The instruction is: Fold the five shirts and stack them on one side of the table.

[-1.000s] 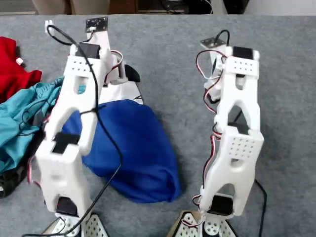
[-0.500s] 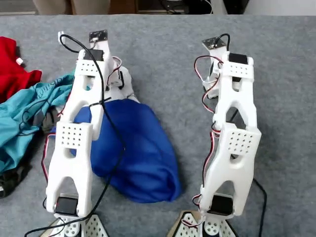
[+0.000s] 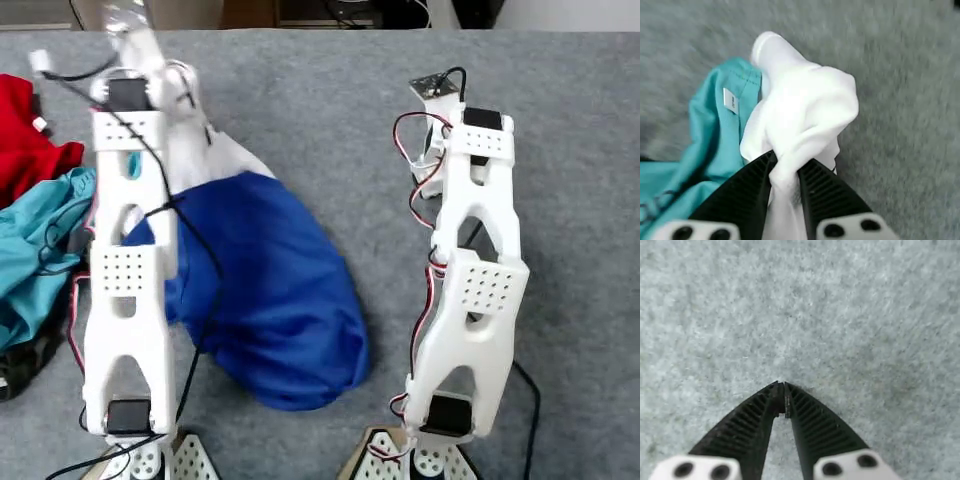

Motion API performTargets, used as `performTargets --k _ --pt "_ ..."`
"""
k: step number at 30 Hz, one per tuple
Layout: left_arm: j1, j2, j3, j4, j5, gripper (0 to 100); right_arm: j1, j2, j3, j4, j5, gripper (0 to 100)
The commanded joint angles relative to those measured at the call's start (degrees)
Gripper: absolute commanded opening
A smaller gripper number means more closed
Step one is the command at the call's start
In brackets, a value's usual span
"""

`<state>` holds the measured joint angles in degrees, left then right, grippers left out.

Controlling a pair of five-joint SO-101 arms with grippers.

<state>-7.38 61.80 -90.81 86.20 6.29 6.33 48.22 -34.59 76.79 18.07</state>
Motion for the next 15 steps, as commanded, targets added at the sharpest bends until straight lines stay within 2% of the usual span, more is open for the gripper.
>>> performTargets --k 1,7,15 --pt "-4.8 -8.8 -5.0 0.6 -0.2 2 -0.7 -0.2 -2.7 -0.9 -0.5 0.8" --pt "-14.2 -19.8 -4.9 0.3 -0.1 2 -0.8 -0.1 -2.5 -0.9 -0.5 0.8" --pt "-25.7 -26.2 -4.9 0.3 -0.1 2 -0.9 1.7 -3.5 -0.5 -0.5 0.8"
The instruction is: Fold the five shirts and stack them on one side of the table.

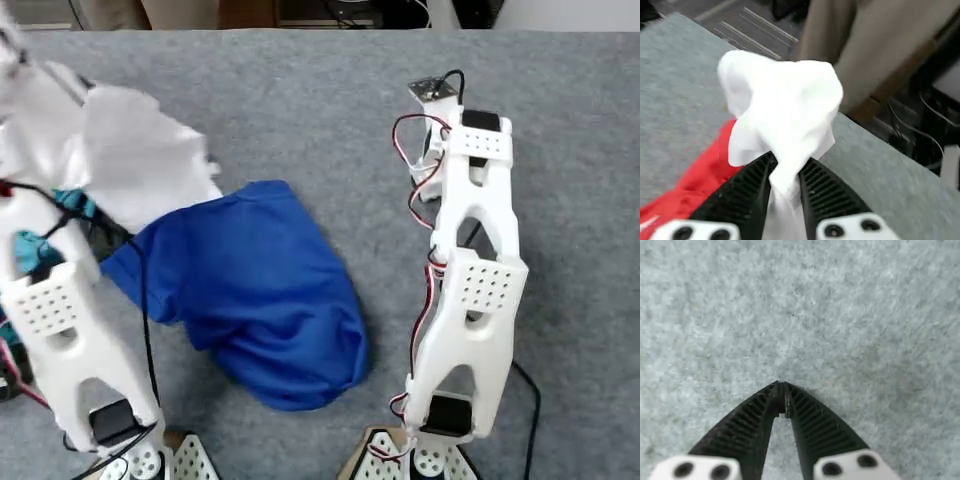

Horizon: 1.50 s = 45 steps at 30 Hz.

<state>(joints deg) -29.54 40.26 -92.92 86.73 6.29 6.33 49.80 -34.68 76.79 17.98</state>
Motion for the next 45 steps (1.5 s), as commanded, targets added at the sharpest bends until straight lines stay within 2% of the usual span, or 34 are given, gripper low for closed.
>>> performTargets --k 1,6,16,24,28,30,33,35,38,42,45 --pt "-4.7 -4.8 -2.8 -0.3 -0.1 2 -0.9 0.5 -4.0 -0.4 -0.4 0.8" --pt "-9.6 -5.2 -2.8 -0.8 -0.1 2 -0.9 1.3 -5.1 -0.4 -0.4 0.8" --pt "-17.8 -5.3 -2.9 -9.1 -0.1 2 -0.9 1.4 -5.1 -0.4 -0.4 0.8" --pt "-22.4 -5.0 -2.8 -9.2 0.1 2 -0.9 1.4 -5.1 -0.4 -0.4 0.9" --pt "-23.2 -4.7 -2.3 -9.1 3.0 3 -1.0 1.4 -5.0 -0.5 -0.2 0.9" --pt "-22.8 -4.5 -1.2 -6.4 3.3 10 -1.6 1.5 -5.0 -0.4 -0.1 0.9" --pt "-20.7 -4.4 0.4 0.1 4.0 28 -2.5 1.5 -4.8 -0.4 0.0 0.9" --pt "-19.4 -4.4 0.4 3.8 6.5 35 -3.2 1.4 -4.9 0.4 0.0 0.9" --pt "-19.0 -4.4 0.4 5.4 7.6 36 -5.8 0.7 -6.5 4.8 0.3 0.9" --pt "-19.5 -4.9 0.4 5.5 7.6 36 -10.3 -1.1 -13.1 15.2 4.5 0.9" --pt "-20.4 -5.3 -0.8 8.7 4.8 36 -15.2 -2.5 -20.6 23.6 6.9 0.9"
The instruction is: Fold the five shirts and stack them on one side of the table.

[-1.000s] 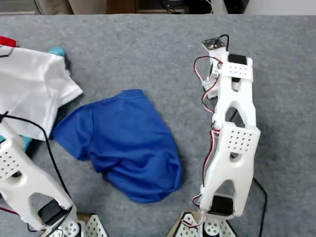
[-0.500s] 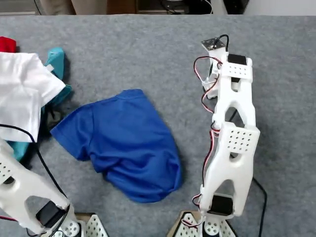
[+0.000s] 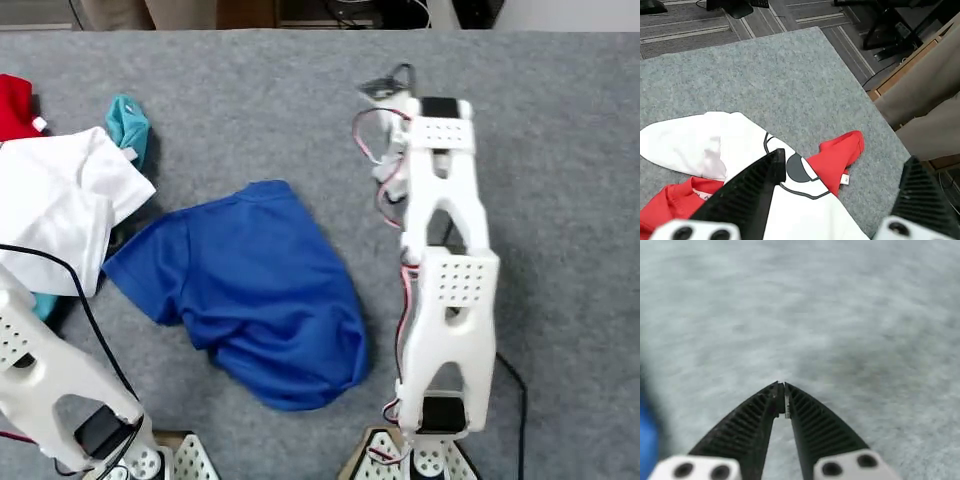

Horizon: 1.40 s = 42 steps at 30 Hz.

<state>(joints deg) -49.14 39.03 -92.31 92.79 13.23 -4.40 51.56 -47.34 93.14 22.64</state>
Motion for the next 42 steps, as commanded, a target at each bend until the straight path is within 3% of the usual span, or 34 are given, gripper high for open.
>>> performTargets --k 1,5,10,13,16,20,26,35,42 --pt "-0.6 -4.8 -2.8 5.6 -4.1 36 -6.5 -4.7 -10.2 9.2 3.0 0.9" --pt "-3.3 -6.5 -1.9 8.2 -7.3 32 -15.2 -8.8 -11.5 9.2 3.1 0.9" --pt "-9.6 -8.7 2.1 8.2 -8.4 13 -28.4 -13.1 -10.0 9.1 3.0 0.9" --pt "-14.2 -9.3 7.2 8.2 -15.6 2 -34.4 -13.2 -9.5 9.0 3.0 0.9" --pt "-19.9 -9.4 13.9 8.2 -18.2 2 -39.6 -12.5 -9.6 9.0 2.3 0.9" --pt "-27.0 -9.4 19.3 8.2 -18.5 2 -43.7 -10.2 -9.5 9.0 -8.9 2.3" --pt "-34.1 -9.4 28.6 8.2 -24.1 2 -48.7 -7.2 -10.0 9.0 -23.0 15.4" --pt "-39.6 -9.4 41.5 8.2 -27.0 2 -53.0 -0.7 -10.1 4.5 -51.0 16.3" --pt "-39.3 -9.4 42.6 8.1 -28.0 2 -52.9 5.0 -11.0 2.4 -57.8 16.3"
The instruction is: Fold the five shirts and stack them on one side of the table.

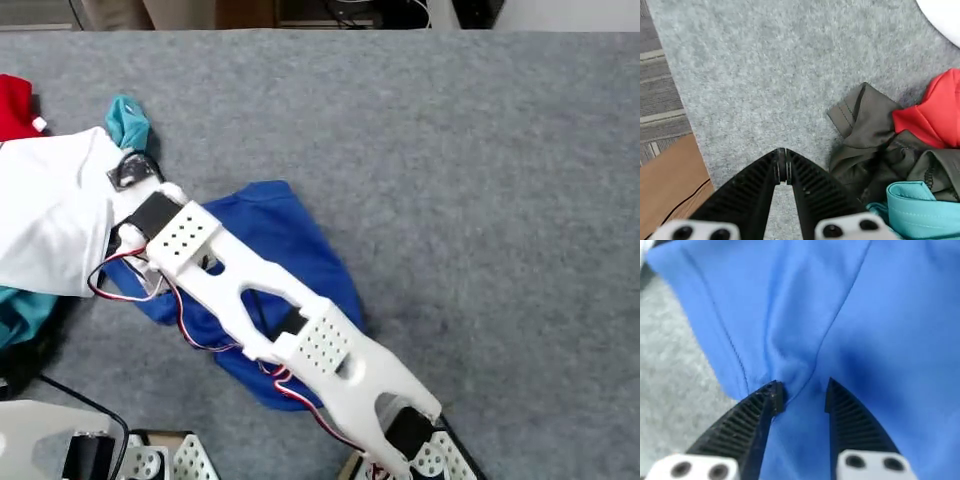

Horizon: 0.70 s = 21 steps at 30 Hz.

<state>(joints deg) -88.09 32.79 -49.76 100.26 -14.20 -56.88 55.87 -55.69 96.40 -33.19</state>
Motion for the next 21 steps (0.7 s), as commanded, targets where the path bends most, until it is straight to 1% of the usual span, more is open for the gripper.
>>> performTargets --k 1,5,6,9,10,14,17,21 --pt "-0.3 -3.1 0.0 0.6 -0.6 2 -0.4 1.6 -3.3 -0.9 -1.8 16.3" --pt "-0.1 -3.1 0.1 0.6 -0.6 2 0.6 5.9 -7.0 -0.1 -1.5 15.3" --pt "-0.1 -3.1 0.0 0.6 -0.6 2 1.3 6.6 -8.1 0.7 -1.4 13.1" --pt "-0.1 -3.1 0.0 0.6 -0.6 2 4.4 8.4 -12.5 2.5 -1.5 0.0" --pt "-0.1 -3.1 0.0 0.6 -0.6 2 5.6 8.8 -13.8 2.8 -1.9 1.4" --pt "1.1 -3.1 -0.3 0.6 -0.6 2 10.0 9.1 -18.4 5.7 -5.5 0.5" --pt "2.0 -3.2 -0.4 0.6 -0.5 2 14.4 7.5 -19.1 6.1 -5.5 0.5" --pt "2.4 -3.2 -0.4 0.6 -0.5 2 20.4 1.7 -19.0 6.1 -5.5 0.5"
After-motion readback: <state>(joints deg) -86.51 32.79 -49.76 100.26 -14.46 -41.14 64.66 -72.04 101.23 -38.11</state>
